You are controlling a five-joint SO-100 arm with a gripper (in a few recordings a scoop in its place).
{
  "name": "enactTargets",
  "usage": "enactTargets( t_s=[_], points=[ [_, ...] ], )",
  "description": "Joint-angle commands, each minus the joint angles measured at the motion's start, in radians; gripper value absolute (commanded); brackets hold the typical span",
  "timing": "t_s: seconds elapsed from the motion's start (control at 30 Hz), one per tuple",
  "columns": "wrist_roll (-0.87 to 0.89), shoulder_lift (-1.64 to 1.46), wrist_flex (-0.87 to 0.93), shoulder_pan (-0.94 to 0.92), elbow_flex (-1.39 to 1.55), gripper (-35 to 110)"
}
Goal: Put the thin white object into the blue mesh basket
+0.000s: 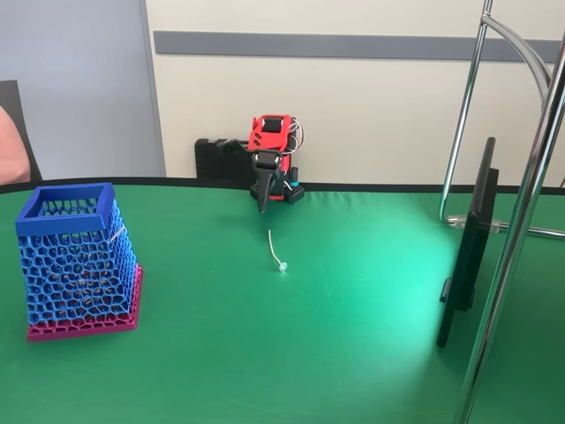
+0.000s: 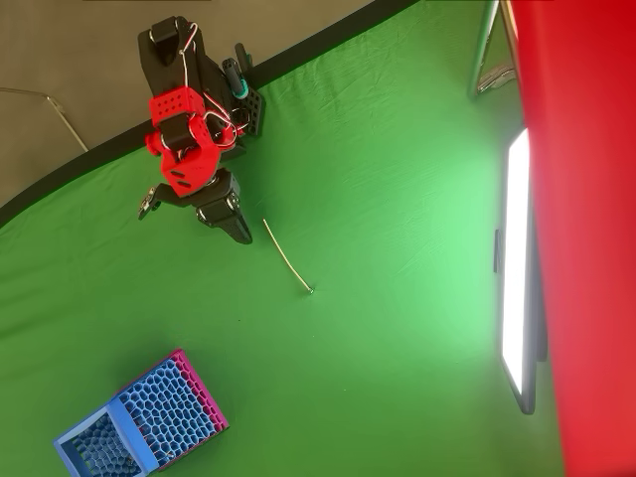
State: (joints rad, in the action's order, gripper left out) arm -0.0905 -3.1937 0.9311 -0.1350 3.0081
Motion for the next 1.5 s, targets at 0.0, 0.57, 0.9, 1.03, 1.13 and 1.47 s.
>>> enactTargets(
  t_s=[0.0,0.57,0.9,1.03,1.13,1.47],
  points=[
    [0.002,0.052,-0.041,-0.014,-0.061,1],
    [0.440,0.709,-0.018,-0.006,-0.545,1],
    [0.793,1.138,0.138,0.032,-0.904,1],
    [0.867,1.267,0.184,0.052,-1.034,1],
    [0.914,1.338,0.187,0.069,-1.095,1],
    [1.124,1.460,0.219,0.124,-1.181,1]
  ],
)
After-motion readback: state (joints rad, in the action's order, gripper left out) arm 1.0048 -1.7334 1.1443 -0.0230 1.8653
